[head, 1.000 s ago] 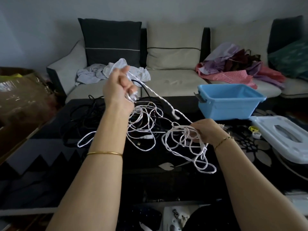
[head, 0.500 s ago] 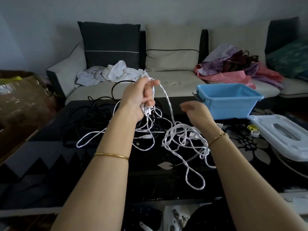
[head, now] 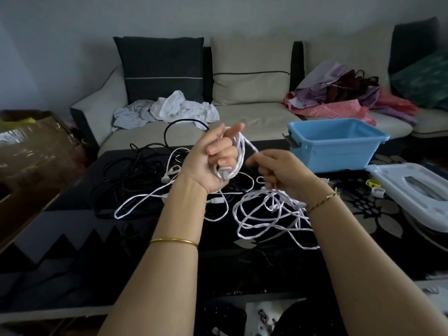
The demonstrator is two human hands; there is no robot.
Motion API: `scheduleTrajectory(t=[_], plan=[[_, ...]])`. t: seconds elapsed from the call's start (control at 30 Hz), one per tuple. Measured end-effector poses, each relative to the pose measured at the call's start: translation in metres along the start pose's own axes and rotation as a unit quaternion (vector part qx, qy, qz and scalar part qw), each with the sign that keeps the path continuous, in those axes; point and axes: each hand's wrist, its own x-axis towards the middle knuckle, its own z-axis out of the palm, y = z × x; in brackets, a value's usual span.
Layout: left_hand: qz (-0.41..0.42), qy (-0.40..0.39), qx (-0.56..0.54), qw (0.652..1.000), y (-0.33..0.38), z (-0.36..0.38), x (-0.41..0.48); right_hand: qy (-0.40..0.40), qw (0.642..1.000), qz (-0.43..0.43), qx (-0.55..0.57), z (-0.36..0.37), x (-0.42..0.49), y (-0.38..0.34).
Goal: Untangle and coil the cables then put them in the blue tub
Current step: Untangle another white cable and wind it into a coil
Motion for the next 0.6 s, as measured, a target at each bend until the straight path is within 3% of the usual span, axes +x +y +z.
scheduleTrajectory(t=[0.1, 0.27, 0.43, 0.53, 0.6], plan=[[0.079, -0.005, -0.082, 0.993, 0.004, -0.004, -0.001, -0.125, 0.991, 0.039, -0.004, 0.002, -0.007, -0.002], [0.246, 0.079, -0.095, 0.961, 0.016, -0.007, 0.003, -0.221, 0.972, 0.064, -0.051, -0.001, -0.025, -0.012], [0.349, 0.281, -0.02, 0.894, 0.017, -0.018, 0.007, -0.218, 0.971, 0.083, 0.058, -0.005, -0.022, -0.019], [0.38, 0.393, 0.152, 0.823, 0.013, -0.032, 0.011, -0.195, 0.98, 0.04, 0.023, -0.004, -0.025, -0.021], [0.378, 0.416, 0.304, 0.769, 0.006, -0.041, 0.012, -0.151, 0.988, -0.018, 0.004, -0.004, -0.029, -0.026]])
